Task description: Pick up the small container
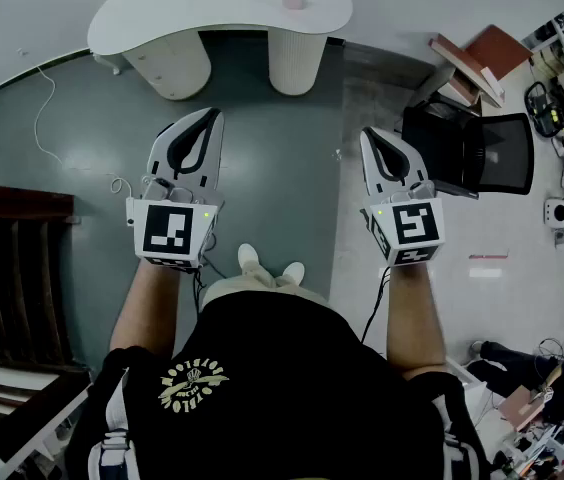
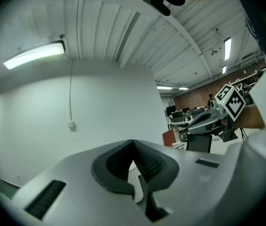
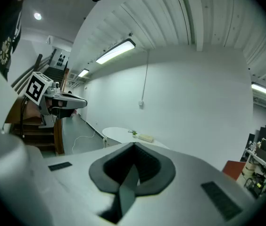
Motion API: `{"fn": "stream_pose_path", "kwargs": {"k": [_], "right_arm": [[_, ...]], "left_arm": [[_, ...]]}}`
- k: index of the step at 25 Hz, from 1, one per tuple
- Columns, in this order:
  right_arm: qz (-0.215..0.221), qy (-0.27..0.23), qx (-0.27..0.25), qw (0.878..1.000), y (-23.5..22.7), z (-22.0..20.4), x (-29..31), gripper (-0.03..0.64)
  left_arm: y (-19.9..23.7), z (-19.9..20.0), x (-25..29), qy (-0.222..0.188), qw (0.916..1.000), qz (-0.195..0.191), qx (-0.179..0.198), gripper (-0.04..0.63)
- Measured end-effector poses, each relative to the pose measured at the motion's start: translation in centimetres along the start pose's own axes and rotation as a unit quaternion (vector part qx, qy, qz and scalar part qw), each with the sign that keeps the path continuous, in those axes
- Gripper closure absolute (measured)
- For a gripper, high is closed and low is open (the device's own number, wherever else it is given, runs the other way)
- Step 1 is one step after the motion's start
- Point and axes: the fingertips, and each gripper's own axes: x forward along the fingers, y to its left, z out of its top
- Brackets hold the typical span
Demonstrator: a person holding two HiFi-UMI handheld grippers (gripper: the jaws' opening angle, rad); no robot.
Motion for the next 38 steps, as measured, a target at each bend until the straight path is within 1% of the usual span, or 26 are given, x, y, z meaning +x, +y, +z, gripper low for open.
{"fn": "stream_pose_path", "kwargs": {"k": [4, 8, 10, 13, 15, 16, 17, 18, 19, 21, 24, 26, 29, 32, 35, 38], "right_arm": [[-0.001, -0.001, 0.002, 1.0, 3.5, 0.8, 1.8, 0.589], [0.02, -0.009, 0.011, 1.0, 7.5, 2.4, 2.6, 0.588], [0.015, -0.007, 0.011, 1.0, 8.5, 3.1, 3.3, 0.588], [-0.005, -0.01, 0.008, 1.0, 9.2, 4.1, 4.3, 0.586], [-0.007, -0.015, 0.014, 1.0, 9.8, 4.3, 4.9, 0.582], [-0.002, -0.013, 0.018, 1.0, 10.2, 4.2, 5.2, 0.547], [0.005, -0.006, 0.02, 1.0, 10.6, 4.0, 5.4, 0.44], [0.011, 0.001, 0.021, 1.0, 10.9, 3.8, 5.5, 0.363], [0.014, 0.007, 0.02, 1.0, 11.1, 3.6, 5.6, 0.352], [0.01, 0.008, 0.022, 1.0, 10.7, 3.6, 5.9, 0.338], [0.002, 0.005, 0.034, 0.999, 9.8, 3.6, 6.5, 0.334], [0.001, 0.004, 0.033, 0.999, 9.4, 3.5, 7.2, 0.334], [0.007, 0.005, 0.037, 0.999, 8.8, 2.9, 8.4, 0.334], [0.015, 0.015, 0.037, 0.999, 8.1, 2.0, 9.9, 0.334], [0.021, 0.02, 0.033, 0.999, 7.1, 1.7, 11.5, 0.334], [0.024, 0.017, 0.036, 0.999, 5.5, 1.9, 13.1, 0.334]], "left_arm": [[2.9, -1.4, -1.7, -0.002, 1.0, -0.002, -0.007, 0.586], [6.3, -1.5, -3.9, -0.018, 0.9996, 0.012, -0.02, 0.586], [7.7, -1.4, -4.7, -0.03, 0.9993, 0.009, -0.022, 0.586], [9.2, -1.5, -5.3, -0.045, 0.9988, 0.0, -0.017, 0.586], [10.1, -2.4, -5.7, -0.039, 0.9991, 0.003, -0.017, 0.586], [10.4, -3.0, -5.8, -0.031, 0.9993, 0.004, -0.019, 0.587], [10.6, -3.6, -6.1, -0.024, 0.9995, 0.003, -0.021, 0.586], [10.5, -3.9, -6.3, -0.022, 0.9995, 0.002, -0.021, 0.586], [10.4, -4.0, -6.4, -0.022, 0.9996, 0.001, -0.018, 0.586], [10.3, -3.8, -6.3, -0.026, 0.9996, -0.001, -0.009, 0.586], [10.5, -3.9, -5.7, -0.019, 0.9998, -0.003, -0.002, 0.586], [10.7, -4.2, -5.3, -0.015, 0.9999, -0.001, 0.004, 0.586], [11.1, -4.7, -4.3, -0.012, 0.9999, 0.006, 0.003, 0.586], [11.3, -4.7, -2.9, -0.017, 0.9998, 0.009, 0.004, 0.586], [11.8, -5.1, -1.0, -0.007, 0.9999, 0.01, 0.008, 0.587], [12.6, -4.5, 1.1, -0.017, 0.9997, 0.017, 0.005, 0.586]]}}
